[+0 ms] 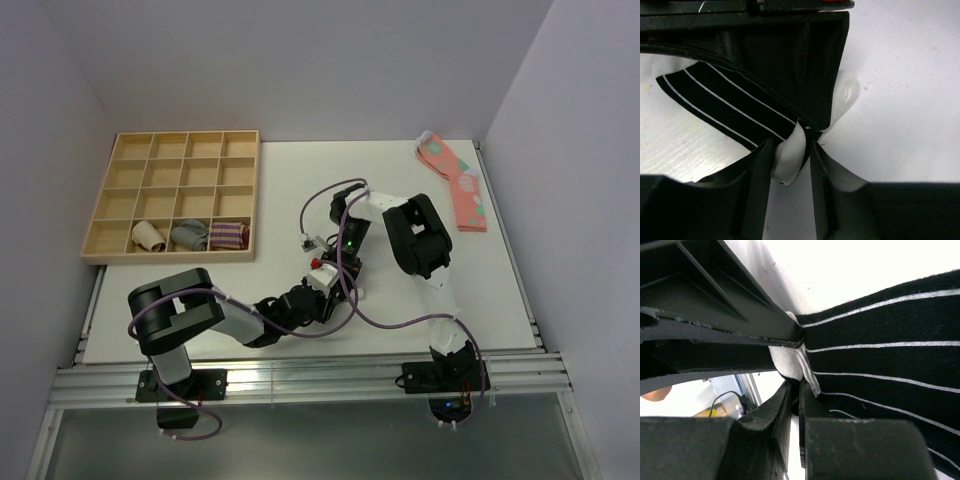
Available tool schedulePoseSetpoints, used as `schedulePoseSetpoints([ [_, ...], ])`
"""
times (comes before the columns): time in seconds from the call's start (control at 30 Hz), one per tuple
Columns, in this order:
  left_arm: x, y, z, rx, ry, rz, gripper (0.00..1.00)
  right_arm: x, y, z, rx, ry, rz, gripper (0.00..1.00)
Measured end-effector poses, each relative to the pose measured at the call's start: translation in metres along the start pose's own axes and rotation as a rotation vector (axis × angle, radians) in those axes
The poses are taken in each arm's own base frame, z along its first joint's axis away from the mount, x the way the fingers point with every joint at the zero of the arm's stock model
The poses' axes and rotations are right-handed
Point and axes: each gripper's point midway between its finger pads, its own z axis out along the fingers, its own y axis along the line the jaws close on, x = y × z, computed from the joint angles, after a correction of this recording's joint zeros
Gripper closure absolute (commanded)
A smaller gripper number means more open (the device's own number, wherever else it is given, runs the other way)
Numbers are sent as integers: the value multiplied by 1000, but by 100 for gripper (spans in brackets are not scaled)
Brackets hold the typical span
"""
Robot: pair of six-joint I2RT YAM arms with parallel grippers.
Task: Roll the socks
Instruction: Roll the sock at the center of the board.
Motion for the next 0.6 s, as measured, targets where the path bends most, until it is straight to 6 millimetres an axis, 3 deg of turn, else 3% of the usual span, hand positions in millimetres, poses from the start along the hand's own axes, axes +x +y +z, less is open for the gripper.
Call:
schedulePoseSetpoints([
  [0.33, 0, -1, 6, 67, 11, -79, 96, 2, 0, 0, -2, -6, 7, 94],
  [0.6, -3, -5, 16, 144, 42, -185, 100, 9, -2, -4, 58, -31, 13, 78],
])
